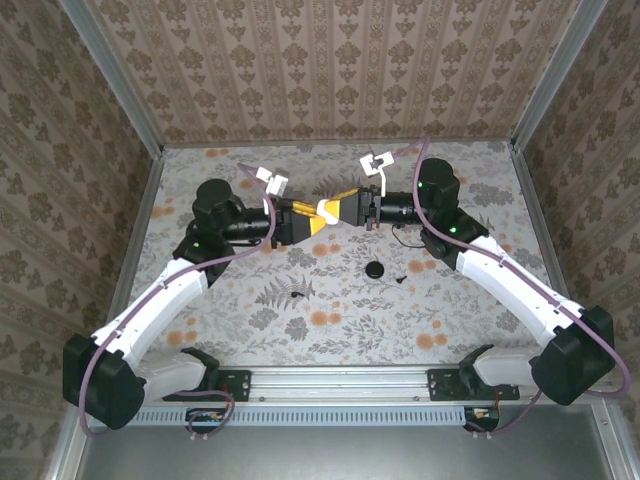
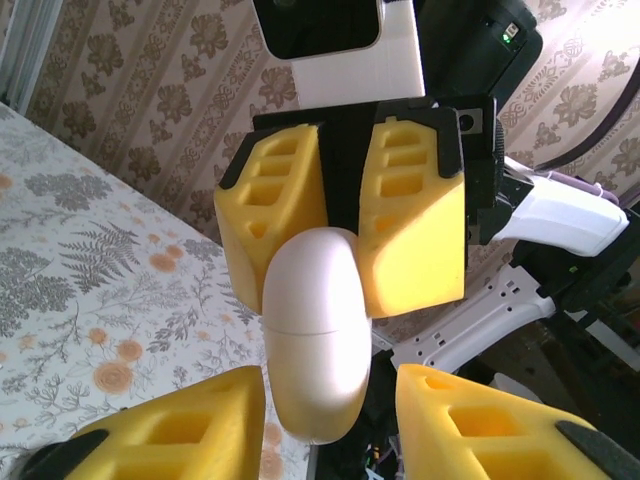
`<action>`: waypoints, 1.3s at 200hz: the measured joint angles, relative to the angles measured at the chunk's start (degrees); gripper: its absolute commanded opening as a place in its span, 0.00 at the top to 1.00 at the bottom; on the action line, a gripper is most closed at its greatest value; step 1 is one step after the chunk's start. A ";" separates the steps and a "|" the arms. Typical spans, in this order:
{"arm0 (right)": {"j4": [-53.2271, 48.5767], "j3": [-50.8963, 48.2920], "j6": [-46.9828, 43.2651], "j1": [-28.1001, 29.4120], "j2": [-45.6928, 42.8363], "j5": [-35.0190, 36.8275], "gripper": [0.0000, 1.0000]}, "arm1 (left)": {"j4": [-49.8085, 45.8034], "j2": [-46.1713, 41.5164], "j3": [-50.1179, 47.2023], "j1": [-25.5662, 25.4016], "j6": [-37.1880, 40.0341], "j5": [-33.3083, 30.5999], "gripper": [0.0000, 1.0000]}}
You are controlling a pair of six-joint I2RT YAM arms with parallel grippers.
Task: Insert the wireless bluetooth earbuds into the charging case
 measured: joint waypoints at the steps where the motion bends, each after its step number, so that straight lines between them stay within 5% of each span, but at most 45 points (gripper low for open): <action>1: 0.00 0.00 0.00 0.00 0.02 -0.02 0.84 | 0.00 0.00 0.00 0.00 0.00 0.00 0.62; 87: 0.13 0.07 0.26 -0.04 0.22 -0.33 0.85 | 1.25 0.00 0.00 0.02 -0.55 0.02 0.64; 152: 0.83 0.17 1.07 -0.04 0.72 -0.70 0.86 | 1.27 0.83 0.17 0.02 -0.57 0.04 0.73; 174: 0.96 0.17 1.07 -0.31 0.96 -0.87 0.86 | 1.22 1.49 0.57 0.04 -0.57 0.04 0.84; 192: 0.96 0.24 1.05 -0.70 1.01 -1.09 0.77 | 0.83 1.84 0.85 0.11 -0.20 0.13 1.00; 260: -1.05 2.99 1.77 -2.29 3.52 -1.14 0.53 | -3.65 0.87 0.55 -0.37 7.34 -0.39 1.00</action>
